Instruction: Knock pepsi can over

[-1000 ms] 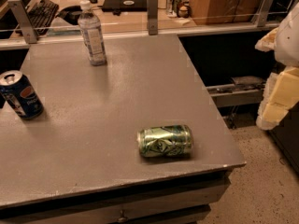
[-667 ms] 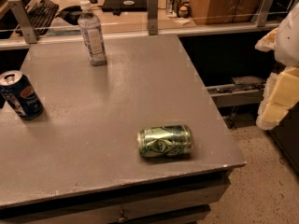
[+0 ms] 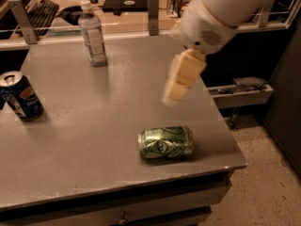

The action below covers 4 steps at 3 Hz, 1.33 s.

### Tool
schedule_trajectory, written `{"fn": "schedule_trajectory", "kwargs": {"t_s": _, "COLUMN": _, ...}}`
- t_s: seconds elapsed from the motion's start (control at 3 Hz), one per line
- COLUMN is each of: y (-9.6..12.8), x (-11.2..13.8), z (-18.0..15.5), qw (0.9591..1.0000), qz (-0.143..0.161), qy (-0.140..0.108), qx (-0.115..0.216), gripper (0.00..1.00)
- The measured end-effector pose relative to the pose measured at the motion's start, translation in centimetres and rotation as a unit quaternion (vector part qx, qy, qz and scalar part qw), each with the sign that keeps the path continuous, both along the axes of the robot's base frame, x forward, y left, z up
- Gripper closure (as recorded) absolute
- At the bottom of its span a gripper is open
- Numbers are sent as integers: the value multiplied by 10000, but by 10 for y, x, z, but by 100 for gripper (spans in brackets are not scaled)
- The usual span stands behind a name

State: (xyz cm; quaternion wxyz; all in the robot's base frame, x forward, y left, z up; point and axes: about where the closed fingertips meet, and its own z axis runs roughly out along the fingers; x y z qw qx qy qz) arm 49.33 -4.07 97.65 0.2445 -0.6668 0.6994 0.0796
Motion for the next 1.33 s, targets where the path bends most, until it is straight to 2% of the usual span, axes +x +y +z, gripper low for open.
{"fn": "schedule_trajectory", "kwargs": {"t_s": 0.33, "y": 65, "x": 15, "z": 6, "qw": 9983, "qz": 395, "qy": 2, "qx": 427, "gripper": 0}}
{"fn": "schedule_trajectory", "kwargs": {"t_s": 0.67, "y": 65, "x": 15, "z": 6, "qw": 9983, "qz": 395, "qy": 2, "qx": 427, "gripper": 0}}
{"fn": "schedule_trajectory", "kwargs": {"t_s": 1.0, "y": 70, "x": 14, "z": 10, "qw": 9973, "qz": 468, "qy": -42, "qx": 567, "gripper": 0}}
{"fn": "schedule_trajectory", "kwargs": {"t_s": 1.33, "y": 121, "x": 17, "z": 11, "qw": 9915, "qz": 789, "qy": -72, "qx": 1030, "gripper": 0}}
